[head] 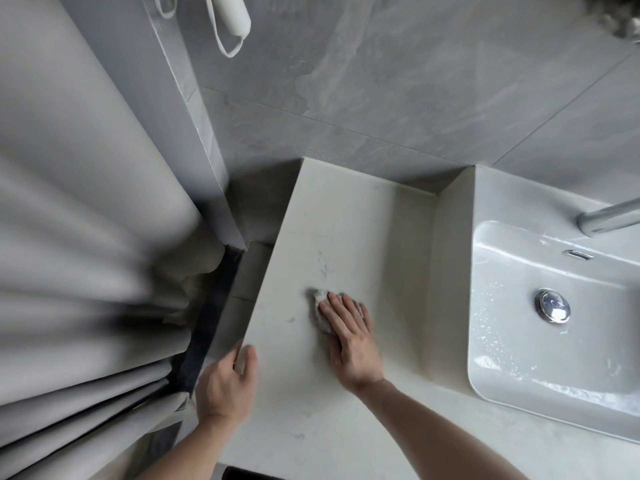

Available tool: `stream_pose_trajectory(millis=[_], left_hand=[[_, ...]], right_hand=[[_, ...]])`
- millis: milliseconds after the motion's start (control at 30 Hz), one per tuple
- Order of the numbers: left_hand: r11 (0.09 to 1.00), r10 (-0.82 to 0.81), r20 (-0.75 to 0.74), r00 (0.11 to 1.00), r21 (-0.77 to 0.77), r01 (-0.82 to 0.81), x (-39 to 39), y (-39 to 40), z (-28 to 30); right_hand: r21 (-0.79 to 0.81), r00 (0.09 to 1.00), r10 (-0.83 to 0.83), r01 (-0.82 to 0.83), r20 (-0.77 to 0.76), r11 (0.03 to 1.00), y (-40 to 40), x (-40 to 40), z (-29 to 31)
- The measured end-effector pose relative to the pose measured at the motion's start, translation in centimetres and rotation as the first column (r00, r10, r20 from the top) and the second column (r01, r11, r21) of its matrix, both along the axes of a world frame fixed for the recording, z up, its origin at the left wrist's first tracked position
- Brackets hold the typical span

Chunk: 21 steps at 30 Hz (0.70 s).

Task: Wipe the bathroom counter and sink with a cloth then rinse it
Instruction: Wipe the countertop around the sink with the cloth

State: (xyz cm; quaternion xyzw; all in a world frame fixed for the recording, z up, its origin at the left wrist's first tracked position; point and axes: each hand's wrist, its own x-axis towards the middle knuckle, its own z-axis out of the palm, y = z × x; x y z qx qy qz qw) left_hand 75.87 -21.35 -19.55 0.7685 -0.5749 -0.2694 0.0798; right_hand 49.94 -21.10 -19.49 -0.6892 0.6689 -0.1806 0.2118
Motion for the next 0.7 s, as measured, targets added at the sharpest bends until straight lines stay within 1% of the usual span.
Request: stream_pose_trajectory(millis=[133,200,233,300,367,400,467,533,567,633,700], left_hand=[[0.999,-0.034,-0.004,0.999,0.029,0.034,-0.2,0.0,0.7],[0.998,-0.064,-0.011,0.998,-0.003,0.064,-0.6,-0.3,1.4],[0.995,-0.089,-0.022,0.996,-0.051,0.088,-0.9,-0.6,2.0],[0.958,-0.218,-0.016,0.976,-0.196,0.21,-1.9,-1.6,3.0],[0.864,-0.42,0.033,0.907,-0.292,0.41,-3.9,-3.2,4.3],[0.812,-0.512,0.038,0.858,-0.306,0.498,-5.3,-3.9,5.0],[0.73,-0.644,0.009,0.765,-0.291,0.618,-8.6,-4.9,6.4],[0.668,-0.729,-0.006,0.684,-0.224,0.71,-11.8,-5.6,7.1],[0.641,-0.759,-0.002,0.651,-0.178,0.747,-13.1,-5.7,7.0],[0.596,-0.799,0.04,0.601,-0.089,0.798,-14.6,-5.8,6.5],[0.576,-0.81,0.11,0.576,-0.036,0.817,-15.0,-5.6,5.9]], right_hand=[[0.127,0.999,-0.011,0.018,-0.052,0.992,0.2,0.3,1.8],[0.164,0.999,-0.047,0.051,-0.025,0.985,1.3,0.3,3.5],[0.164,0.997,-0.083,0.08,0.01,0.983,2.0,0.0,4.5],[0.141,0.983,-0.166,0.154,0.08,0.978,3.8,-0.7,6.8],[0.115,0.965,-0.244,0.233,0.1,0.966,5.7,-1.6,9.0],[0.091,0.958,-0.271,0.262,0.098,0.961,6.5,-2.3,10.1],[0.042,0.944,-0.32,0.318,0.077,0.947,8.1,-4.1,11.8],[0.014,0.933,-0.355,0.355,0.054,0.935,9.2,-6.3,13.1],[0.016,0.936,-0.348,0.348,0.048,0.938,9.6,-7.0,13.6],[0.002,0.959,-0.282,0.282,0.027,0.959,10.1,-7.8,14.3],[-0.042,0.968,-0.25,0.251,0.018,0.967,10.2,-8.4,15.0]])
